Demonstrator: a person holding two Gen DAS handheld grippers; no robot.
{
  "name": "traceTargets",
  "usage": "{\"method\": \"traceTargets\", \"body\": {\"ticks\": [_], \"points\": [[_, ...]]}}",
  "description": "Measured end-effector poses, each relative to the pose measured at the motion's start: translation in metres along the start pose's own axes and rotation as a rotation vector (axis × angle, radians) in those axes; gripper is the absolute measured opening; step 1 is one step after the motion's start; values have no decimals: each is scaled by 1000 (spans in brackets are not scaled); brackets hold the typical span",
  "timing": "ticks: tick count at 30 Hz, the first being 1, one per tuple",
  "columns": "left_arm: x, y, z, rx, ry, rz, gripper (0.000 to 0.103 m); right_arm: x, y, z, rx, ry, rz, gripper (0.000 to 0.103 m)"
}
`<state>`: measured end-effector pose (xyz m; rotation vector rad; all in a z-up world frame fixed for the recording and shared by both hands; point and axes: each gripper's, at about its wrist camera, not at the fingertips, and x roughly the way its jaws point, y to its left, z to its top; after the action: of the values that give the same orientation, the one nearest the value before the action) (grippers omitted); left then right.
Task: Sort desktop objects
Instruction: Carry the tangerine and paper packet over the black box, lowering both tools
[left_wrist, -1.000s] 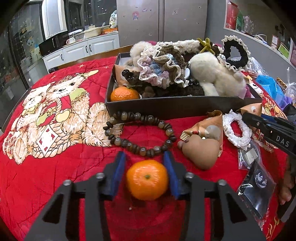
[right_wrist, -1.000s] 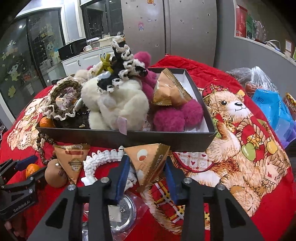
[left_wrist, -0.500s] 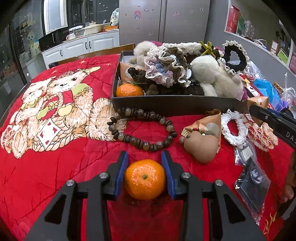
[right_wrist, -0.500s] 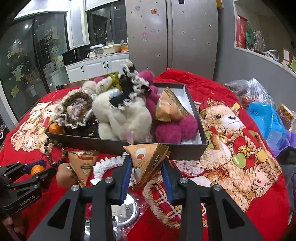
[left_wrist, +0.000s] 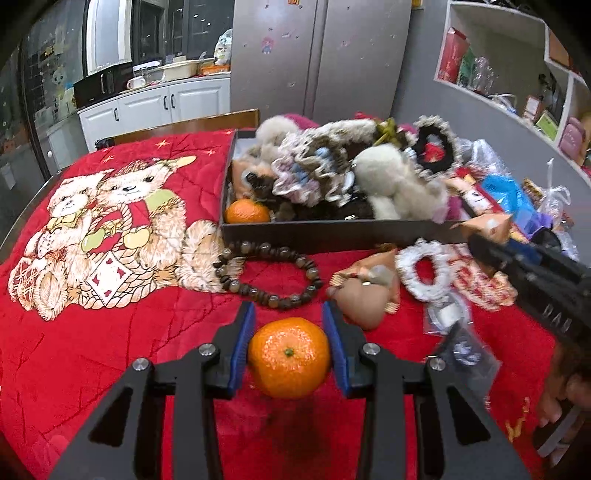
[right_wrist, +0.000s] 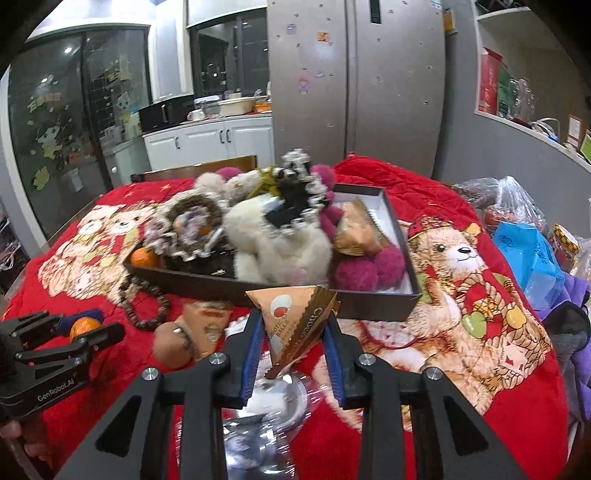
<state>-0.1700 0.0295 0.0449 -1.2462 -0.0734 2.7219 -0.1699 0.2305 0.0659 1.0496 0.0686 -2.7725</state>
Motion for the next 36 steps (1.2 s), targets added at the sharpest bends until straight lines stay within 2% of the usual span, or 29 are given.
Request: {"method": "traceTargets", "body": {"ticks": [11, 13, 18, 23, 36], "points": [[-33, -24, 5, 37, -44, -43, 38, -33, 25, -4, -30, -16, 45, 32], [-34, -26, 9, 46, -45, -40, 38, -37, 28, -3, -37, -18, 44, 32], [-32, -23, 25, 26, -44, -85, 38, -41, 30, 3, -47, -23, 50, 32], [-30, -30, 39, 87, -71, -15, 38, -30, 24, 10, -21, 1, 53, 32], [0, -28, 88, 66, -64, -7, 38, -3, 17, 40, -12, -4, 23, 32]]}}
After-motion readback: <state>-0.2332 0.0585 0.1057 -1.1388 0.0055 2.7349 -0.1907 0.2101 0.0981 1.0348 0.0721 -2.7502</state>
